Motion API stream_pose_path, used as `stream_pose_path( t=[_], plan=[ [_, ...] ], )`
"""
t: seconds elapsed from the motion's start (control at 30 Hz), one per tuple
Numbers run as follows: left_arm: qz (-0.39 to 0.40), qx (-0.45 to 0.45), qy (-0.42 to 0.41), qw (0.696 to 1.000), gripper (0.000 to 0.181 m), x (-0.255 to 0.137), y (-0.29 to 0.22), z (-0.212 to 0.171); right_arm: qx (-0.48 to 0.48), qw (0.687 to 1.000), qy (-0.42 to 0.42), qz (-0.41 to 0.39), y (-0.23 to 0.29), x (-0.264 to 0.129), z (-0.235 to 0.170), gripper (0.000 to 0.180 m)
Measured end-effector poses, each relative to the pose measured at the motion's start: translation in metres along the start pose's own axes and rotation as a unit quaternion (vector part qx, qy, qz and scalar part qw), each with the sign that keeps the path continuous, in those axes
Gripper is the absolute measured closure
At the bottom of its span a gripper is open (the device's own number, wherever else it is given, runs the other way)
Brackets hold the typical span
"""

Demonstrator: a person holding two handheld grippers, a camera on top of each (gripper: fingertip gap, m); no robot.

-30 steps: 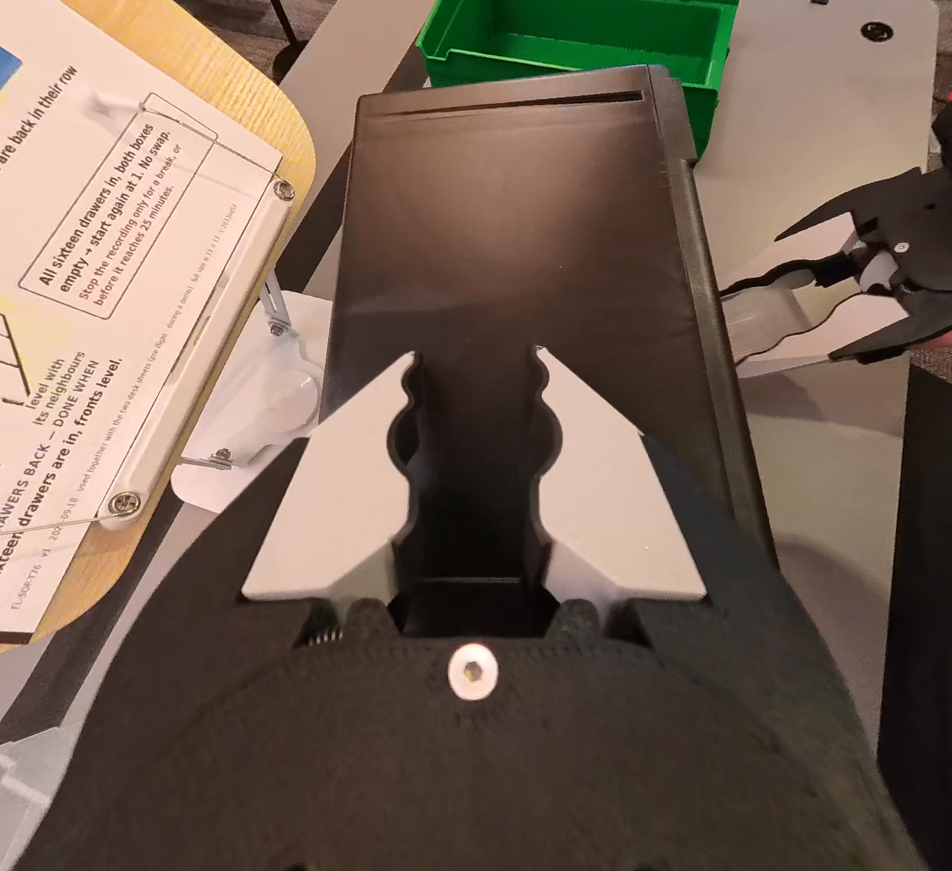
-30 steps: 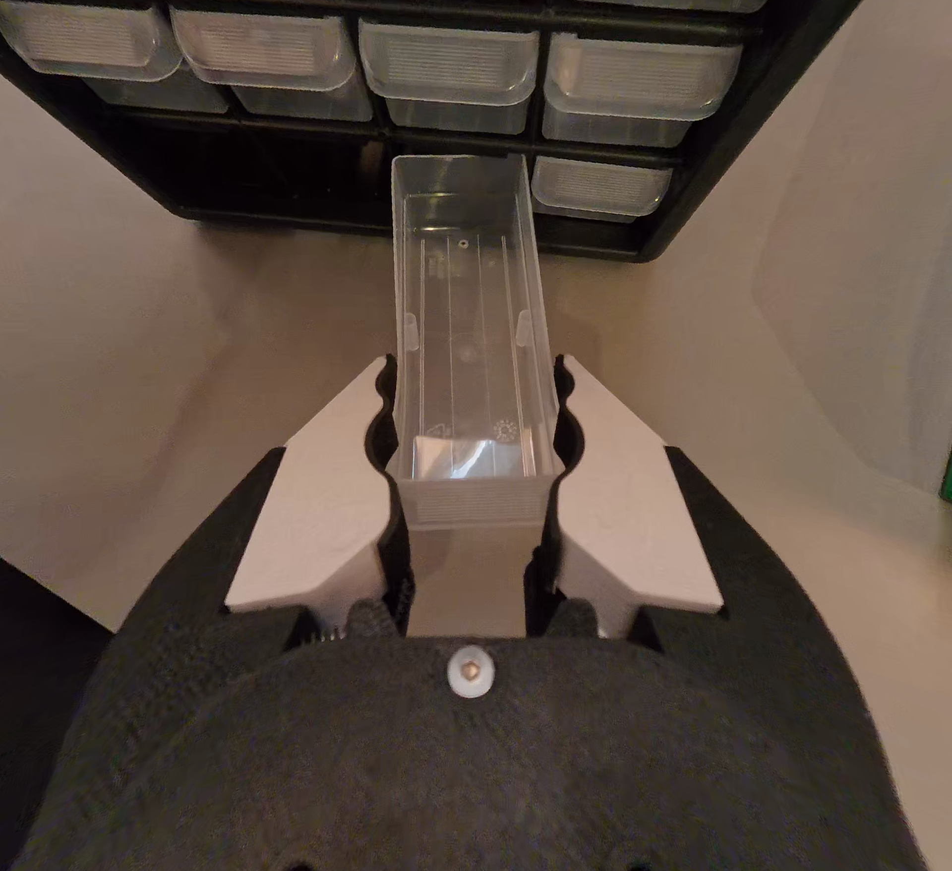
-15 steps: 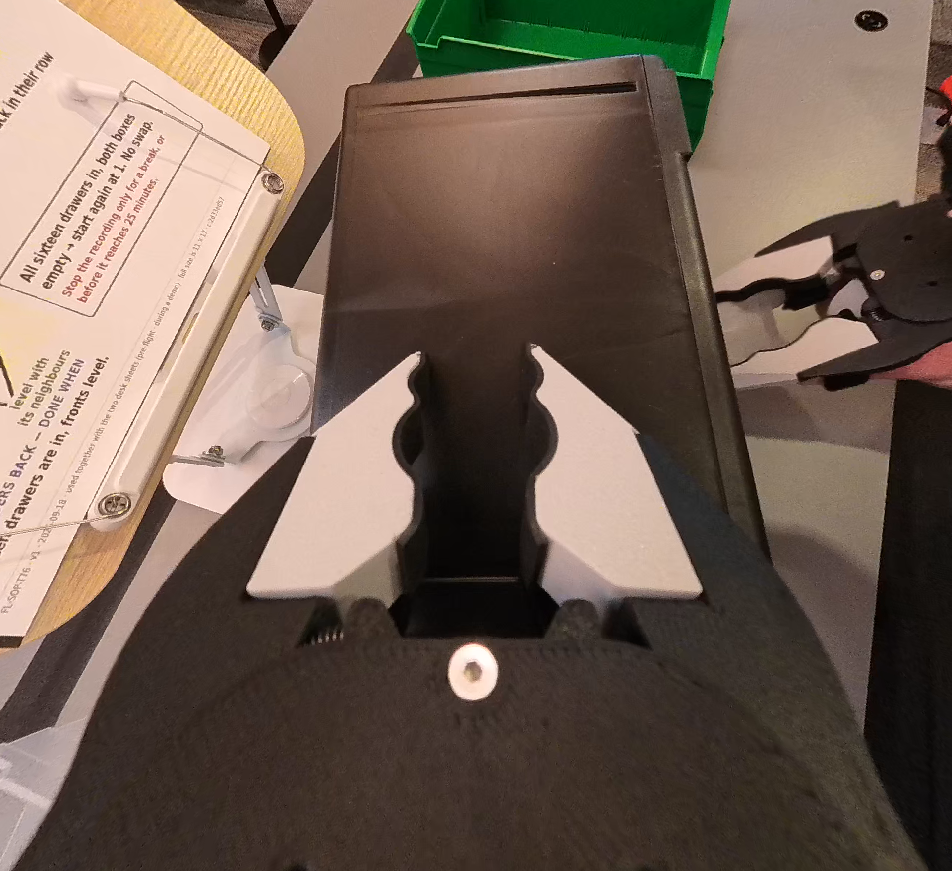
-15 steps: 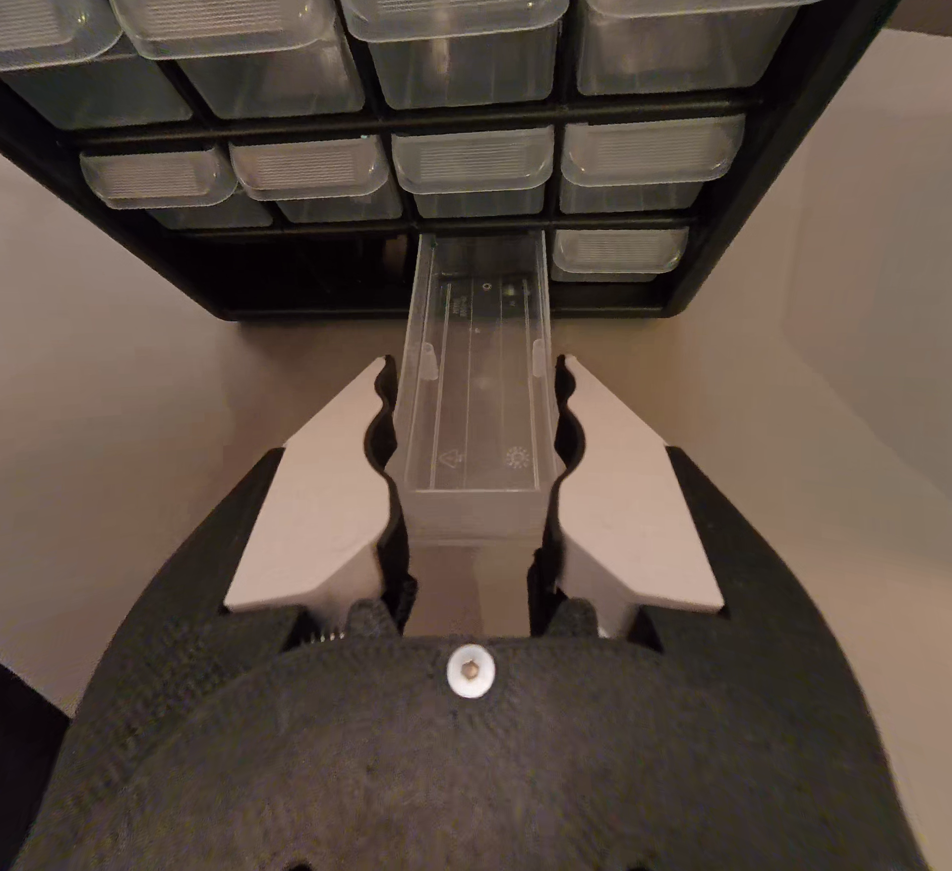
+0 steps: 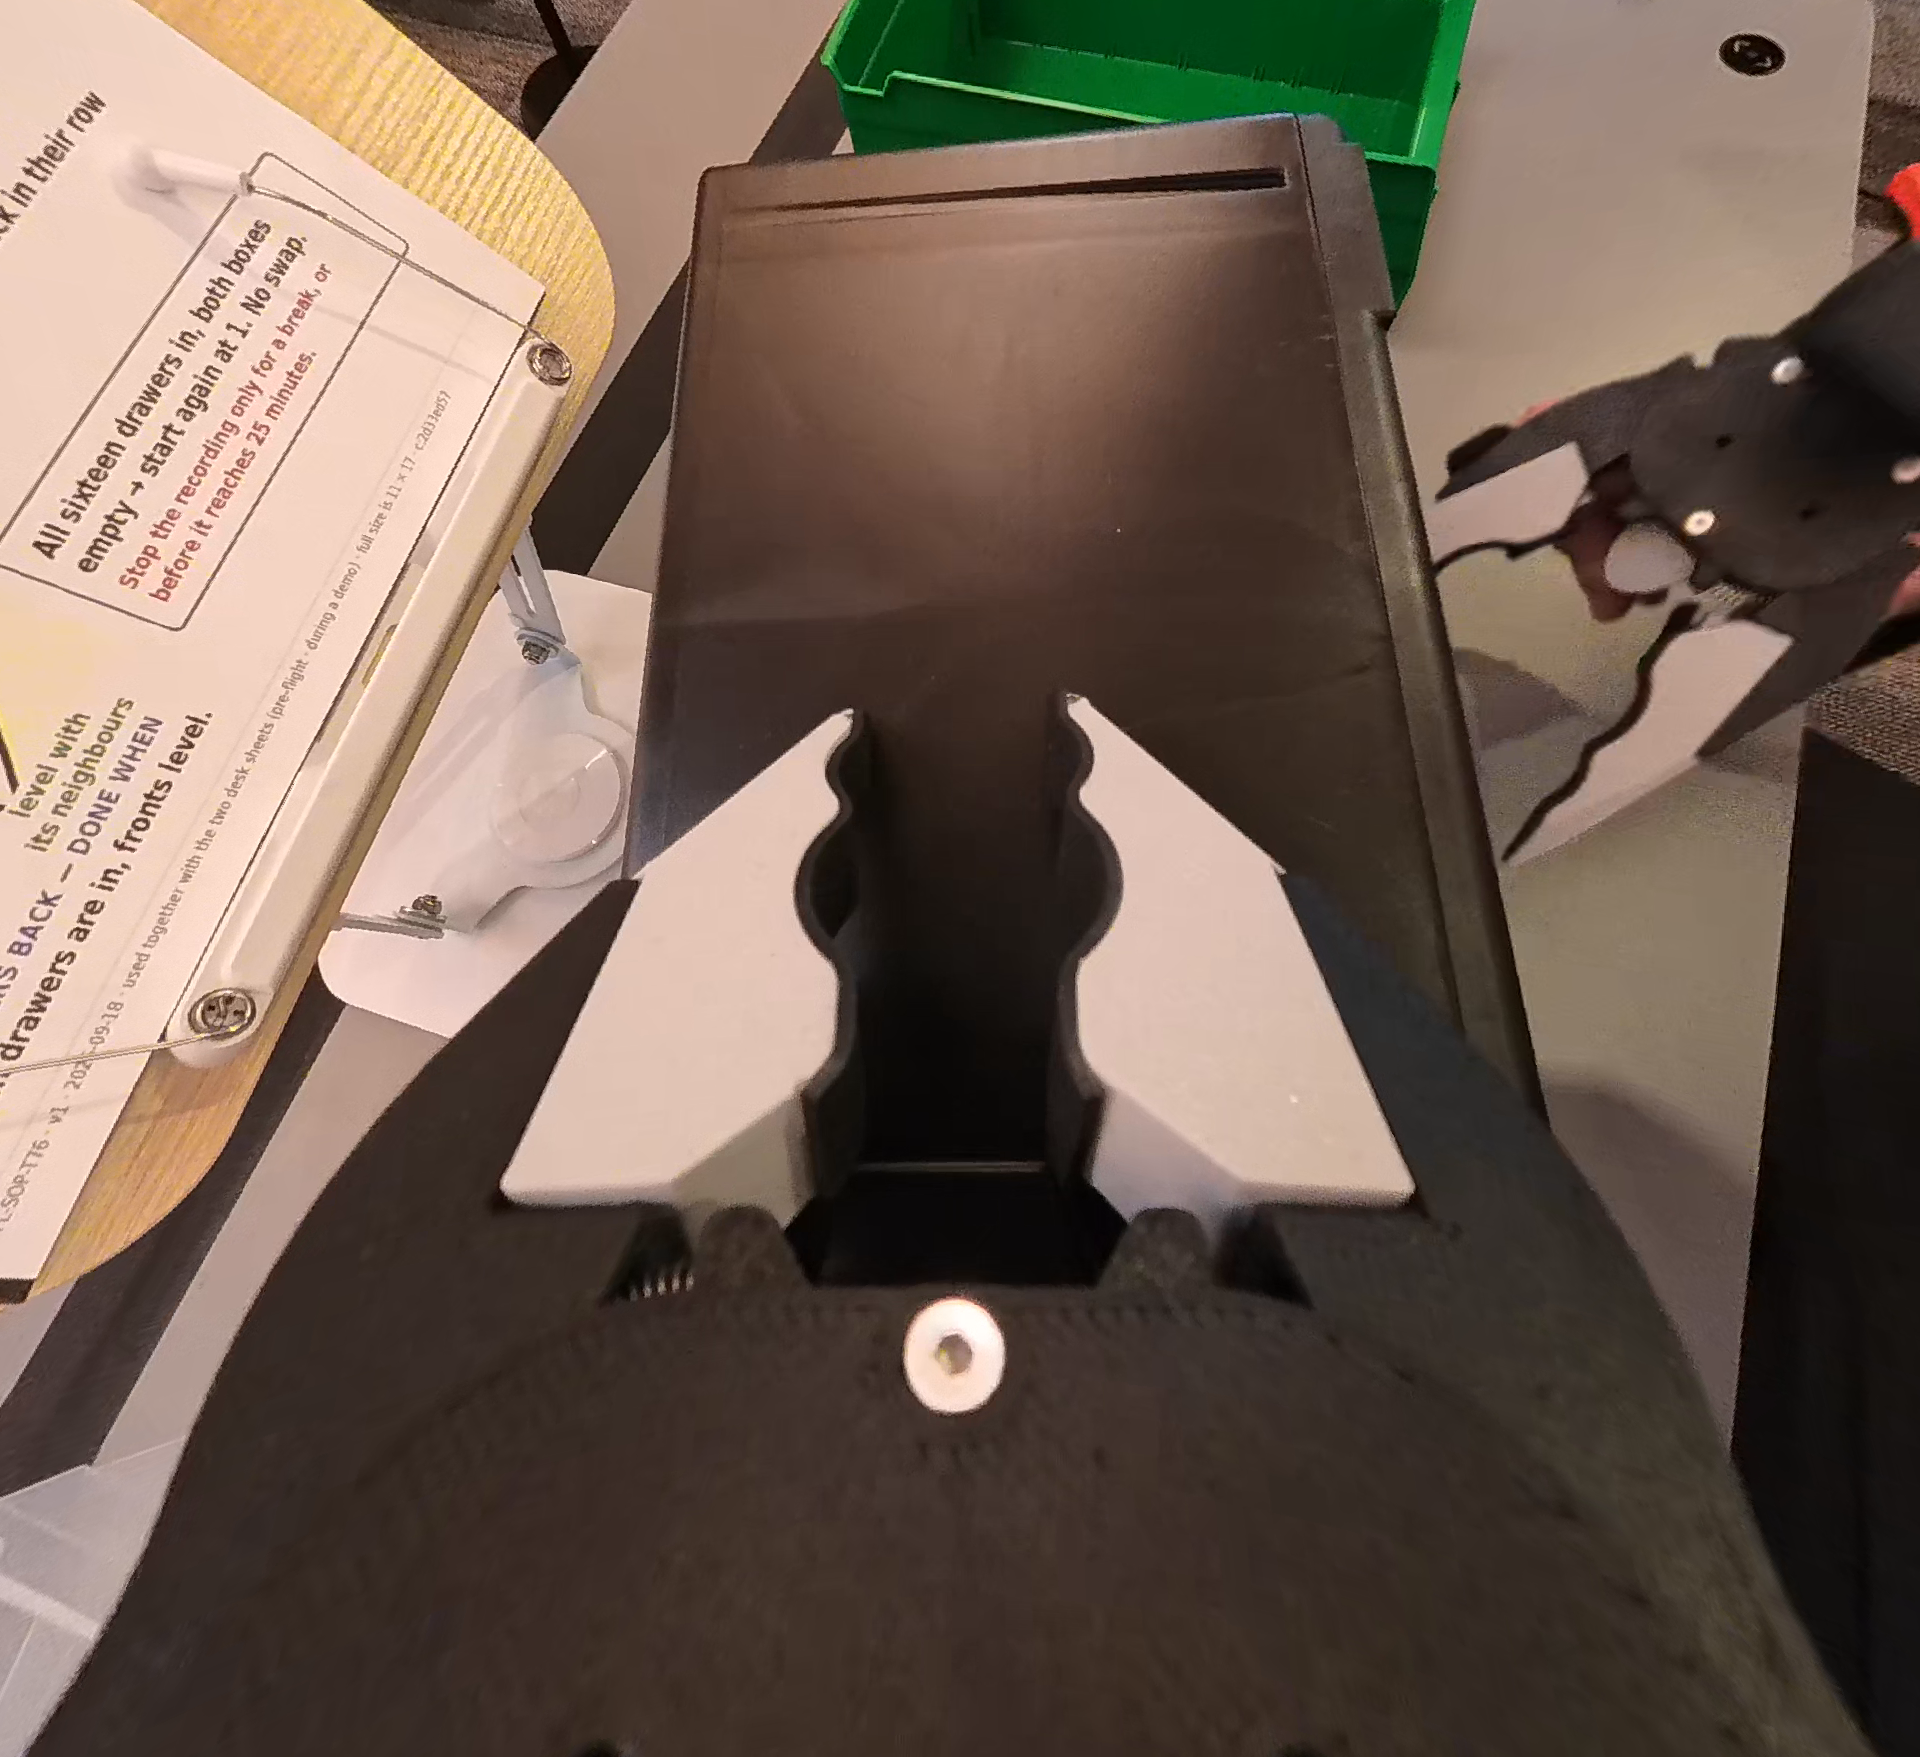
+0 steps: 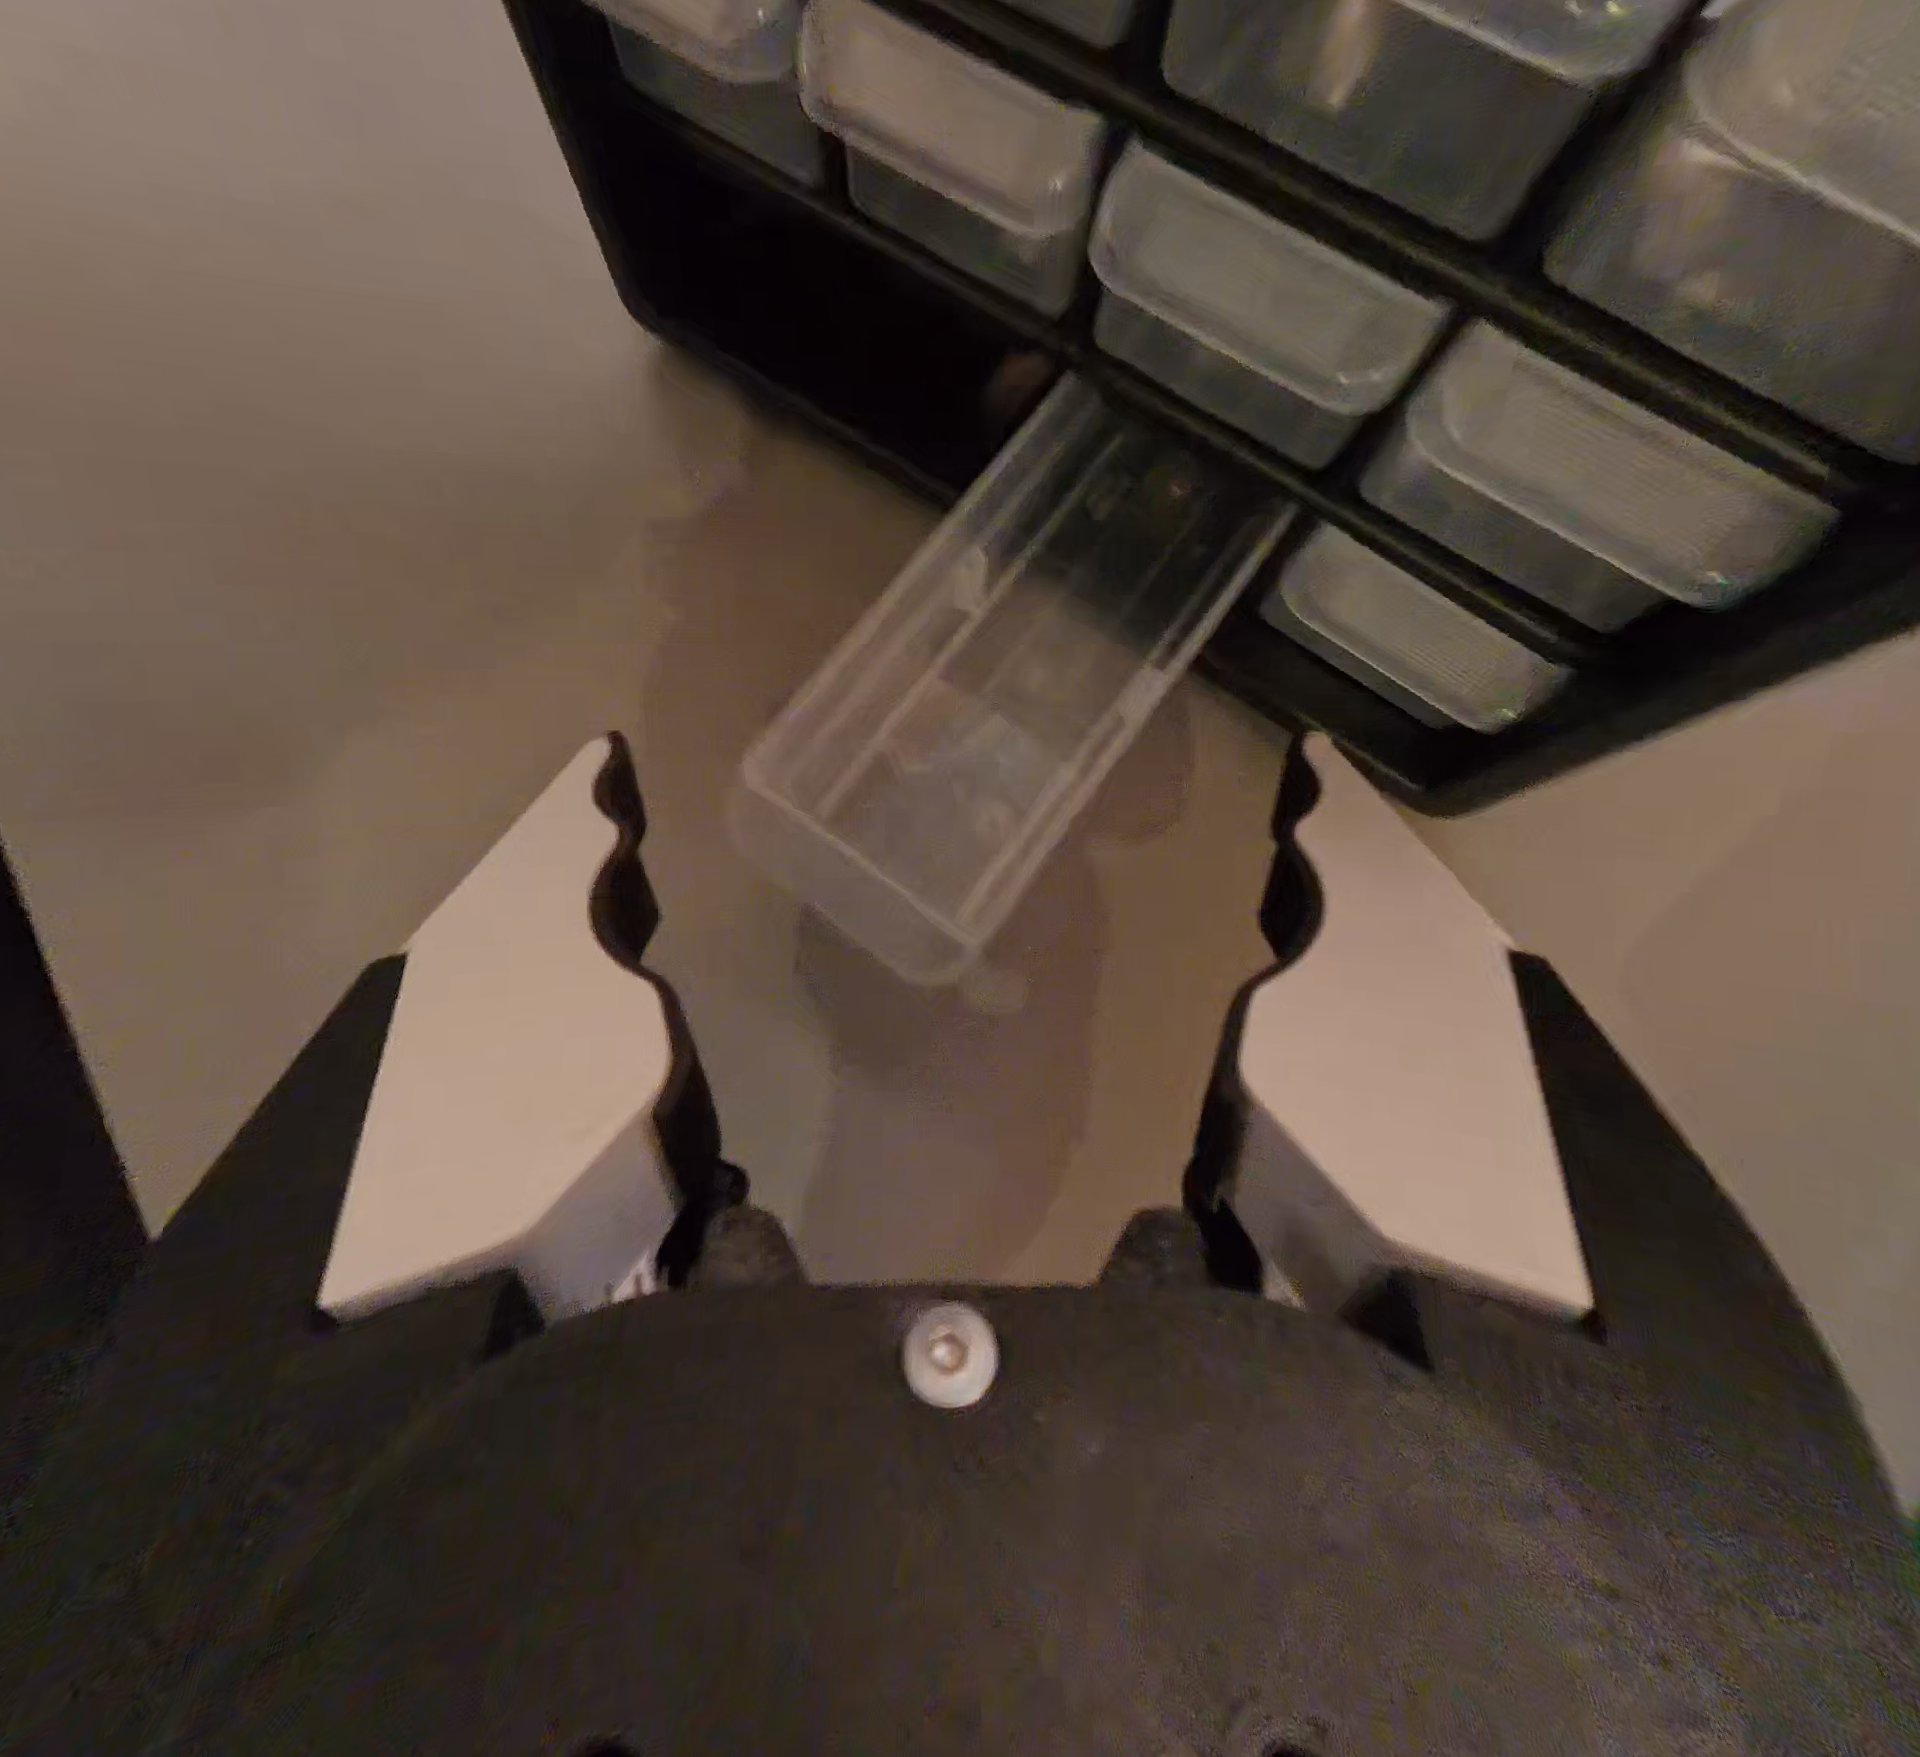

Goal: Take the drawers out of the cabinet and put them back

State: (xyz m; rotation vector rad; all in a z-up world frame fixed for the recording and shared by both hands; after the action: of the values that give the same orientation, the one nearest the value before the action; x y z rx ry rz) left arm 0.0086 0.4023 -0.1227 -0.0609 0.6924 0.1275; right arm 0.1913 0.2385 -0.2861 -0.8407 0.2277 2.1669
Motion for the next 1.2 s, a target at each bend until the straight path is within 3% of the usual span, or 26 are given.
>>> stream_pose_path(
  t=[0.13,0.2,0.27,0.4,0.47,0.5,0.67,0.8,0.93,1.03,1.2],
  plan=[
    [-0.004,0.001,-0.002,1.0,0.148,0.0,0.0,0.0,-0.022,0.998,0.04,0.036,-0.012,-0.001,-0.028,0.066],
    [-0.005,0.002,-0.003,1.0,0.149,0.0,-0.001,0.0,-0.039,0.998,0.053,0.024,-0.018,0.006,-0.032,0.08],
    [-0.006,0.001,-0.004,1.0,0.149,0.0,0.0,0.0,-0.021,0.999,0.036,0.021,-0.022,0.012,-0.024,0.095],
    [-0.006,0.0,-0.002,1.0,0.149,0.0,-0.001,0.0,-0.016,0.999,0.01,-0.035,-0.033,0.023,-0.002,0.102],
    [-0.006,-0.001,-0.002,1.0,0.149,0.0,0.0,0.0,0.004,0.997,0.01,-0.072,-0.037,0.034,0.004,0.134],
    [-0.006,-0.001,-0.002,1.0,0.149,0.0,0.0,0.0,0.021,0.995,0.015,-0.093,-0.038,0.04,0.004,0.142],
    [-0.006,-0.003,-0.006,1.0,0.149,0.0,0.0,0.0,0.101,0.982,0.034,-0.156,-0.033,0.059,0.001,0.116],
    [-0.006,-0.006,-0.013,1.0,0.15,-0.001,0.0,-0.001,0.14,0.983,0.01,-0.116,-0.035,0.049,0.003,0.116],
    [-0.007,-0.004,-0.009,1.0,0.15,0.0,0.0,-0.001,0.219,0.961,-0.023,-0.166,-0.049,0.04,-0.003,0.107],
    [-0.007,-0.003,-0.006,1.0,0.15,0.0,0.0,0.0,0.231,0.954,-0.027,-0.188,-0.037,0.057,-0.001,0.08],
    [-0.004,-0.005,-0.007,1.0,0.15,0.0,0.0,-0.001,0.241,0.95,-0.025,-0.196,-0.032,0.061,0.002,0.085]
  ],
)
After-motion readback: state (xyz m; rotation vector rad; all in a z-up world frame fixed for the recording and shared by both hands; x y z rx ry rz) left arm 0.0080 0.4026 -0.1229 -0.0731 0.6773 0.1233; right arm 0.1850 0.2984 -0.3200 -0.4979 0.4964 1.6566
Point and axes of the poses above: each gripper's, where its closed fingertips meet, x out along the fingers, z out of its top, y = z × x across the jaws, the point moved 8 cm from there along -x, back along the fingers, and after that the axes turned 6 degrees about -z, right-handed, at the moved point
